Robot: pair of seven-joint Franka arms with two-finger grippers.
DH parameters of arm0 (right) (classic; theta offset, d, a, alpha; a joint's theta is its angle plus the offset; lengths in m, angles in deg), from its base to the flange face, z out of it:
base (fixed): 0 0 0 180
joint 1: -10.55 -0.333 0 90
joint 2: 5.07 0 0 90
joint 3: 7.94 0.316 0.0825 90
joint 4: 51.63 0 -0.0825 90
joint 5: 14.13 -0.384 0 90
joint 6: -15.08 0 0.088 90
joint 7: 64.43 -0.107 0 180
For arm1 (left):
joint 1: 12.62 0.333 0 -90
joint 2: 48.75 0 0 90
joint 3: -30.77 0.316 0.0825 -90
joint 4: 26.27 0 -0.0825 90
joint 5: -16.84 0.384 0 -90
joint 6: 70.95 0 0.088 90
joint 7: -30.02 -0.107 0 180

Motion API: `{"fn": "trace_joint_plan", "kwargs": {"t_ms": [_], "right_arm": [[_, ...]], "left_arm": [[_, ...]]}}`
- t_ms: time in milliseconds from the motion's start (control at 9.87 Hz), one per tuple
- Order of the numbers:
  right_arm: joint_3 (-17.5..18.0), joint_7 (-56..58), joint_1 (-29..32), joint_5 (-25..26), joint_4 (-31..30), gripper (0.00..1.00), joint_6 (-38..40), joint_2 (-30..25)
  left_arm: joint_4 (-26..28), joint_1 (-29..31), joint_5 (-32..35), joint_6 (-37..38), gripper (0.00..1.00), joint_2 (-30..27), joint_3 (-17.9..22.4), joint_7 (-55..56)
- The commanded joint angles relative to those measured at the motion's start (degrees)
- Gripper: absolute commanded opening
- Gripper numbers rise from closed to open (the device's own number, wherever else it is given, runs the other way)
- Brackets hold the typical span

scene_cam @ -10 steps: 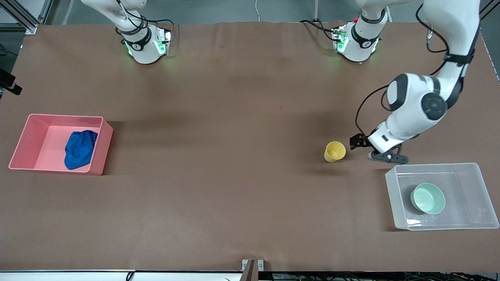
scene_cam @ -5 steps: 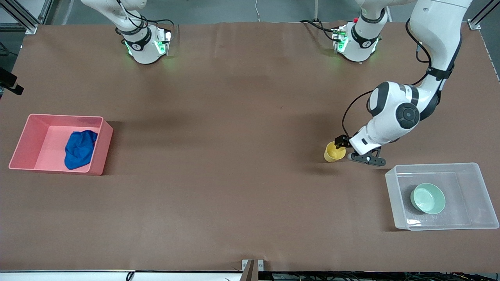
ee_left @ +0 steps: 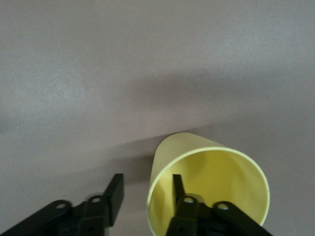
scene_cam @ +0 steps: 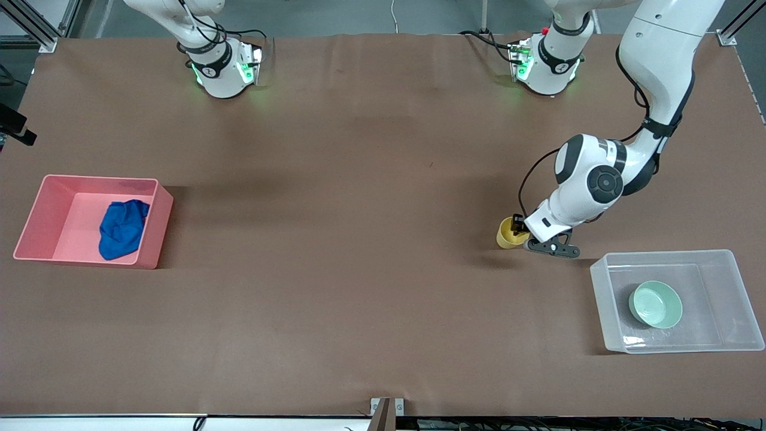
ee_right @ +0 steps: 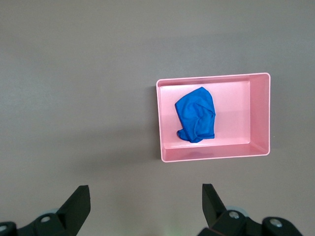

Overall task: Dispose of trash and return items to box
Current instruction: 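Move the left gripper to the yellow cup and grasp its rim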

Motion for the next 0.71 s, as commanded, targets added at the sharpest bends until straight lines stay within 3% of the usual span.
{"fn": "trace_joint_plan", "kwargs": {"t_ms": [0, 304, 608], "right_arm": [[0.0, -0.4, -0.4, 1.1, 0.2, 1.0, 0.5, -0.2], [0.0, -0.4, -0.4, 1.1, 0.2, 1.0, 0.5, -0.2], [0.0, -0.4, -0.4, 1.1, 0.2, 1.0, 0.5, -0.2]], "left_arm": [[-1.1, -0.1, 1.3, -0.8, 0.08, 1.9, 0.1, 1.4], [-1.4, 0.1, 1.3, -0.8, 0.0, 1.8, 0.1, 1.4], [-5.0, 1.3, 1.3, 1.6, 0.0, 0.0, 0.2, 0.1]]}}
